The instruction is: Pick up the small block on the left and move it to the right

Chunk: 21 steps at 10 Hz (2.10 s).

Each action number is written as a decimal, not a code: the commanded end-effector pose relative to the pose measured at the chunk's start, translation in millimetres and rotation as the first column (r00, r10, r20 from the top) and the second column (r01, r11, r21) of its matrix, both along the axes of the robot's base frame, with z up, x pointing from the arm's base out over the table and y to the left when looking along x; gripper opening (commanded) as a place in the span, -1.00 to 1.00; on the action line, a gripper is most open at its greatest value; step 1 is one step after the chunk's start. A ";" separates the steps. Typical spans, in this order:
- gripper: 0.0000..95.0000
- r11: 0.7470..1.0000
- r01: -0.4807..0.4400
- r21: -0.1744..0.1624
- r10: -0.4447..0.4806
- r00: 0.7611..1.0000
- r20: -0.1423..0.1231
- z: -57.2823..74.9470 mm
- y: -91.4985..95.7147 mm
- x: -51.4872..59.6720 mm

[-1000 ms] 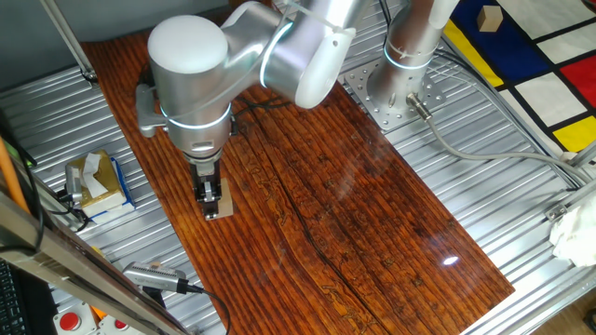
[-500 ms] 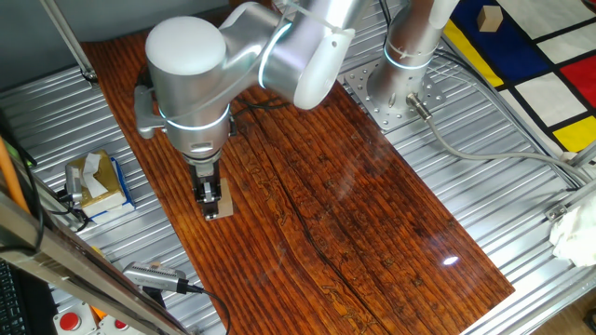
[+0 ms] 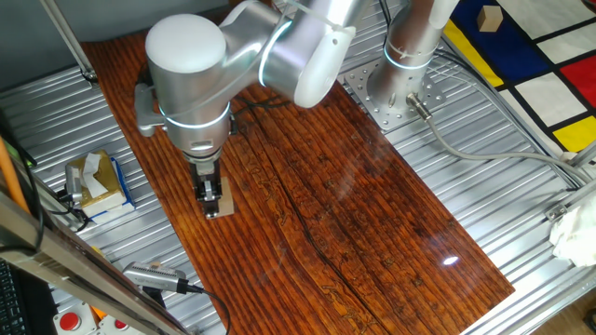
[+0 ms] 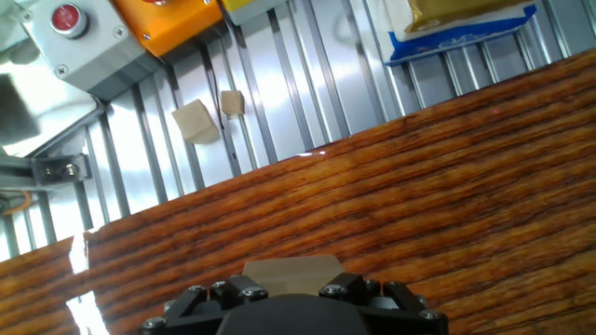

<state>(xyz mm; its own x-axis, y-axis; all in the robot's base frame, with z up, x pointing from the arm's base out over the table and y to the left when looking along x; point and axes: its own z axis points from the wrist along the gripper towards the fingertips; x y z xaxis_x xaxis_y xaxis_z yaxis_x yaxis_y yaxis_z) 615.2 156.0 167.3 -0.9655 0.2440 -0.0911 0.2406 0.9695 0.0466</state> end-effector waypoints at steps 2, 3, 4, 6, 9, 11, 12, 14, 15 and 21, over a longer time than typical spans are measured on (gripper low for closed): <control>-1.00 0.994 -0.109 -0.028 0.110 0.994 0.028 -0.3 -0.3 1.5; -1.00 0.989 -0.145 -0.035 0.147 0.989 0.031 -0.3 -0.3 1.5; -1.00 0.983 -0.179 -0.043 0.181 0.983 0.038 -0.3 -0.3 1.5; -1.00 0.967 -0.248 -0.053 0.251 0.966 0.055 -0.3 -0.3 1.5; -1.00 0.941 -0.335 -0.054 0.337 0.940 0.052 -0.3 -0.3 1.5; -1.00 0.930 -0.364 -0.055 0.366 0.929 0.045 -0.3 -0.3 1.5; -1.00 0.930 -0.365 -0.043 0.367 0.929 0.047 -0.3 -0.3 1.5; -1.00 0.937 -0.349 -0.023 0.350 0.935 0.053 -0.3 -0.3 1.5; -1.00 0.945 -0.325 -0.016 0.326 0.944 0.053 -0.3 -0.3 1.5; -1.00 0.956 -0.292 -0.016 0.293 0.955 0.055 -0.3 -0.3 1.5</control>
<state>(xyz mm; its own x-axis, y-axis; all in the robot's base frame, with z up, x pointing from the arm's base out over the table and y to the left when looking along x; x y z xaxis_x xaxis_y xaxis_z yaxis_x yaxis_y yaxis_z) 616.5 155.6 167.1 -0.9880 -0.0432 -0.1480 -0.0496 0.9980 0.0398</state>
